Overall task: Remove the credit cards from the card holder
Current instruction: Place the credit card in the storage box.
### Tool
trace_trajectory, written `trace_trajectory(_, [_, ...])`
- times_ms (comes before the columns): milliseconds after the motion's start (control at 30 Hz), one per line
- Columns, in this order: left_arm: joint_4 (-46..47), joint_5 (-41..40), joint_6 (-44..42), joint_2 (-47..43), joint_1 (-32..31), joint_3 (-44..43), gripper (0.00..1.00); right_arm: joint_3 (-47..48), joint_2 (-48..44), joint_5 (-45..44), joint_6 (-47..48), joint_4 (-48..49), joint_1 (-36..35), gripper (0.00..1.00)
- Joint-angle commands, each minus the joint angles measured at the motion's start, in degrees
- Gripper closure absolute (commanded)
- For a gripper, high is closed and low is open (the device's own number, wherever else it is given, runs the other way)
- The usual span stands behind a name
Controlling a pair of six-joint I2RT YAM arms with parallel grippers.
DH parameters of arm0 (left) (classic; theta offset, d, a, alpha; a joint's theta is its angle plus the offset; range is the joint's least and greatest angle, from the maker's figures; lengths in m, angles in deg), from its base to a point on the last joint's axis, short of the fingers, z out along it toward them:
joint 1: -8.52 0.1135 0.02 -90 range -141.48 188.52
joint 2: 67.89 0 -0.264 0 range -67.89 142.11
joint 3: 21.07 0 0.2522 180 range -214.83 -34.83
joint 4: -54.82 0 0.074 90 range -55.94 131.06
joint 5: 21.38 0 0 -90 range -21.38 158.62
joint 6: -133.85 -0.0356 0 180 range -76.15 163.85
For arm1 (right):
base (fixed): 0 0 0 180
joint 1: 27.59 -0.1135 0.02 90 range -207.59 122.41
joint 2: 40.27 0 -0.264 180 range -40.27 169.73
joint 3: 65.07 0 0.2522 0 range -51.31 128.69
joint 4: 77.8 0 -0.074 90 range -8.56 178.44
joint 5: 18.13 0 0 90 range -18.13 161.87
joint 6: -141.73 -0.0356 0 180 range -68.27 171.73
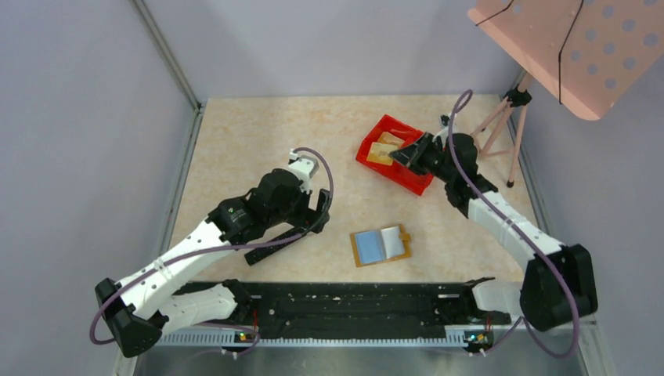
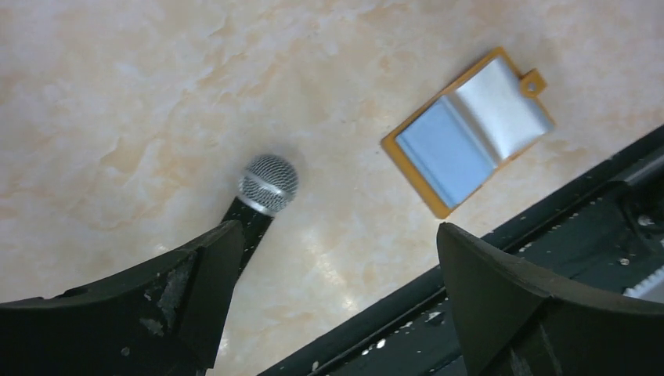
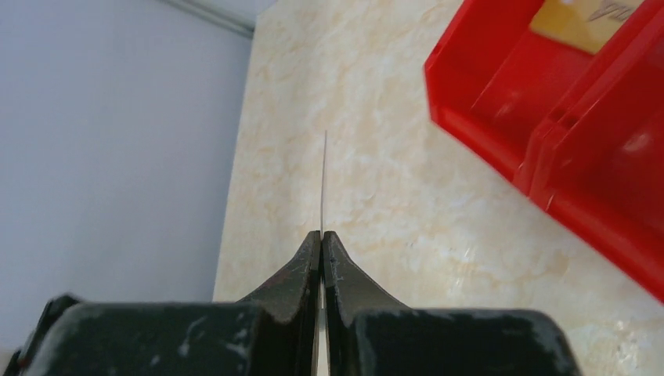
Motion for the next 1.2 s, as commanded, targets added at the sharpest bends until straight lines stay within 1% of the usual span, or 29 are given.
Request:
trace_trajectory(0, [-4.17, -9.68, -4.20, 0.32, 0.31, -1.65, 0.01, 10.14, 9.20, -7.40, 0.12, -4.59, 1.55, 1.00])
trace_trajectory(67, [-4.50, -13.41, -3.61, 0.49, 0.31, -1.28, 0.01, 15.28, 13.82, -9.15, -0.09, -6.64, 1.99, 1.00])
trace_trajectory(233, [-4.81, -14.26, -2.53, 0.69, 0.31, -0.05, 0.01, 23.82, 22.96, -13.22, 1.31, -9.56, 2.84, 1.00])
trace_trajectory(333, [-5.01, -13.62, -2.11, 0.68, 0.29, 0.34, 0.01, 27.50, 27.27, -15.18, 0.72, -13.03, 3.29, 1.00])
trace_trajectory(400, [-4.77, -12.67, -2.18, 0.23, 0.24, 0.58, 0.01, 29.46, 29.54, -15.73, 0.26, -13.30, 3.47, 1.00])
trace_trajectory(533, [-4.48, -13.31, -2.11, -1.33, 0.31, 1.00, 0.01, 33.50, 34.23, -18.57, 0.30, -14.50, 3.64, 1.00])
trace_trajectory(667, [-3.77, -12.38, -2.26, -2.90, 0.31, 1.43, 0.01, 37.86, 39.11, -17.94, -0.93, -16.07, 3.98, 1.00])
trace_trajectory(900, [-3.50, -12.42, -2.33, -3.70, 0.27, 1.78, 0.01, 42.22, 45.80, -17.21, -2.79, -15.56, 4.13, 1.00])
trace_trajectory(1167, [-3.69, -12.49, -2.35, -3.53, 0.31, 1.77, 0.01, 45.31, 50.01, -17.46, -4.86, -16.62, 4.56, 1.00])
